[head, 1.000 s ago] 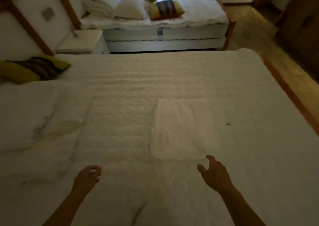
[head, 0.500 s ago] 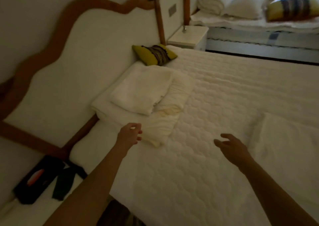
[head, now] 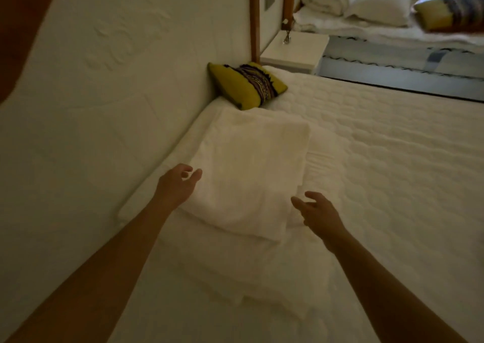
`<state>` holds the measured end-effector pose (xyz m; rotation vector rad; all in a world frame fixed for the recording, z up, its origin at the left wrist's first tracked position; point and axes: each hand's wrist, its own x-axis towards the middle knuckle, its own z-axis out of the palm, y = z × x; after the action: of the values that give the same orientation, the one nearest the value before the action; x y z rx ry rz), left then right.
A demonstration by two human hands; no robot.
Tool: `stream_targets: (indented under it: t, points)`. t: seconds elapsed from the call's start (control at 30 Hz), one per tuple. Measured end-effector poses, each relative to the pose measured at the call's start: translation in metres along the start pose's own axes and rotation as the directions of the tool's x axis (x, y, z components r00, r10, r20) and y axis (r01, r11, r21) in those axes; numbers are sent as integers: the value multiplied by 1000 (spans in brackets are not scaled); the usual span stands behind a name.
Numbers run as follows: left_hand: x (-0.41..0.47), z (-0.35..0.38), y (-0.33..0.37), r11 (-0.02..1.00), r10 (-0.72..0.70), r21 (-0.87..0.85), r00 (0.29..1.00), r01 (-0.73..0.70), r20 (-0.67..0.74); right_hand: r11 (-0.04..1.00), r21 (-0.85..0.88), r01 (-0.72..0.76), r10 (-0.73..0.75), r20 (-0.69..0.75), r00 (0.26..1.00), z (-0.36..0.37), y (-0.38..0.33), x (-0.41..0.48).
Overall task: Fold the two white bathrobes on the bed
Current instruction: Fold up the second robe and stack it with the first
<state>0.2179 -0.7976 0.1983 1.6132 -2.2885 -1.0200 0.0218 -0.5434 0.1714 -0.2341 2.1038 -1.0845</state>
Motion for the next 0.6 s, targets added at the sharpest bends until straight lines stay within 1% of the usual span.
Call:
stream_targets:
  t: [0.07, 0.17, 0.23, 0.3, 0.43, 0.5, 0.53, 0.6]
  points:
    - [46, 4, -11, 1000, -12, 23, 1000, 12, -1, 996, 79, -35, 37, -25, 999, 30, -5, 33]
    - [104, 21, -29, 998, -46, 33, 998, 44, 42, 978, 182, -101, 118, -84, 989, 60, -1, 77]
    - [129, 33, -35, 998, -57, 33, 996, 55, 70, 942, 298, -156, 183, -63, 981, 66, 3, 91]
    - [148, 40, -38, 997, -80, 25, 986, 77, 144, 917, 345, -199, 221, -23, 975, 65, 8, 104]
    - [174, 35, -30, 978, -172, -54, 924, 202, 341, 830, 494, -257, 216, 139, 966, 64, 8, 123]
    - [176, 31, -23, 955, -180, -137, 882, 262, 435, 798, 550, -245, 193, 153, 969, 69, 9, 127]
    - [175, 30, -19, 947, -161, -175, 871, 268, 463, 781, 583, -226, 176, 142, 974, 71, 11, 129]
    - [169, 24, -6, 939, -141, -217, 873, 268, 468, 744, 635, -209, 149, 146, 978, 70, 14, 129]
